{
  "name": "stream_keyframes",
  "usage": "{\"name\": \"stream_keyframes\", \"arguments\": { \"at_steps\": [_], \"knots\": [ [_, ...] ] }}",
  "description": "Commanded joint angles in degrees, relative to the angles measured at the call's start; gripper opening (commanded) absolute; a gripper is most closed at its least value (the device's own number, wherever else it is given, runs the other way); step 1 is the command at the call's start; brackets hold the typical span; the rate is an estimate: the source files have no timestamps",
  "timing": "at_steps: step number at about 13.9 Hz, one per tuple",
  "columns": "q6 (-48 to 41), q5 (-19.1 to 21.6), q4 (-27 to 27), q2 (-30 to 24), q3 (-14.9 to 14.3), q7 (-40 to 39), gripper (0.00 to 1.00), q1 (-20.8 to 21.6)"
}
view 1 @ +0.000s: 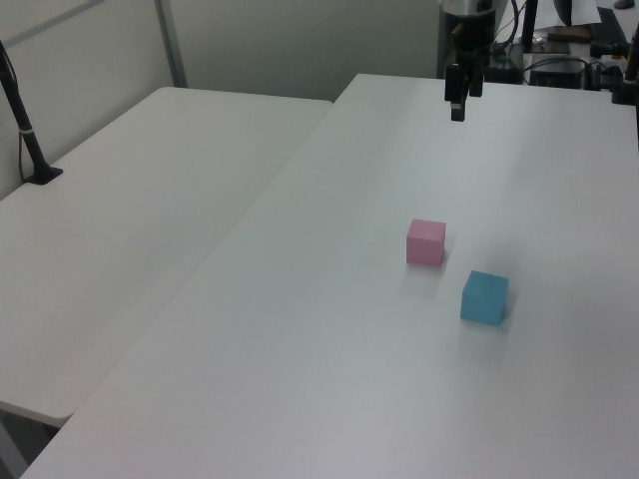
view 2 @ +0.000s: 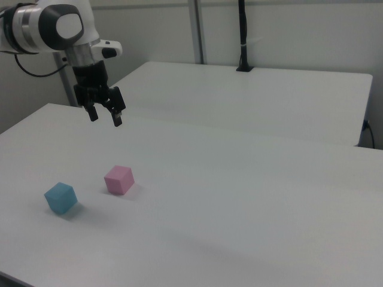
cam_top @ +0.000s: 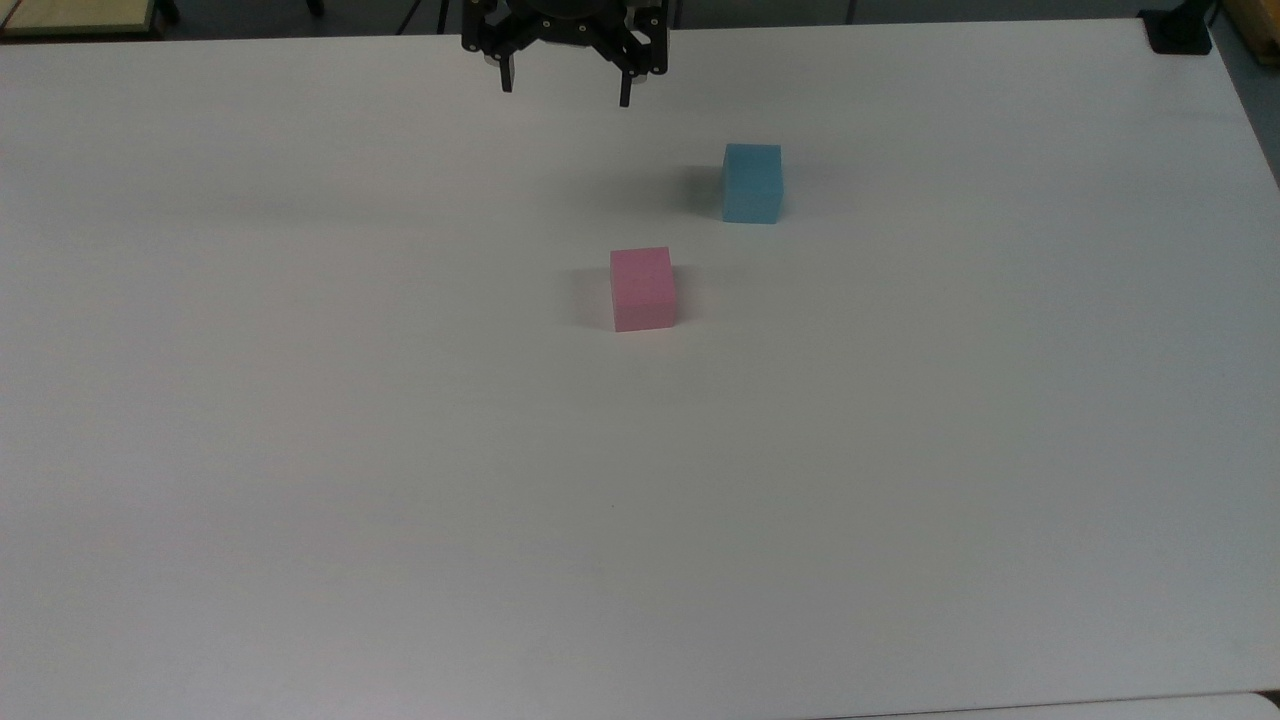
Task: Put blue cube on pink cube
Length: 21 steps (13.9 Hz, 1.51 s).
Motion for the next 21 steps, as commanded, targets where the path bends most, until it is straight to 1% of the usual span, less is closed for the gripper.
{"name": "stream_keyframes", "arguments": {
  "at_steps": [1, 16, 21],
  "knots": [
    [-0.8, 0.2, 0.4, 1.3, -0.5, -2.3, 1.00, 2.7],
    [-1.0, 0.2, 0.3, 1.0, -0.6, -2.5, 1.00, 3.0],
    [-1.2, 0.3, -0.5, 0.5, -0.6, -2.5, 1.00, 3.1]
  ]
}}
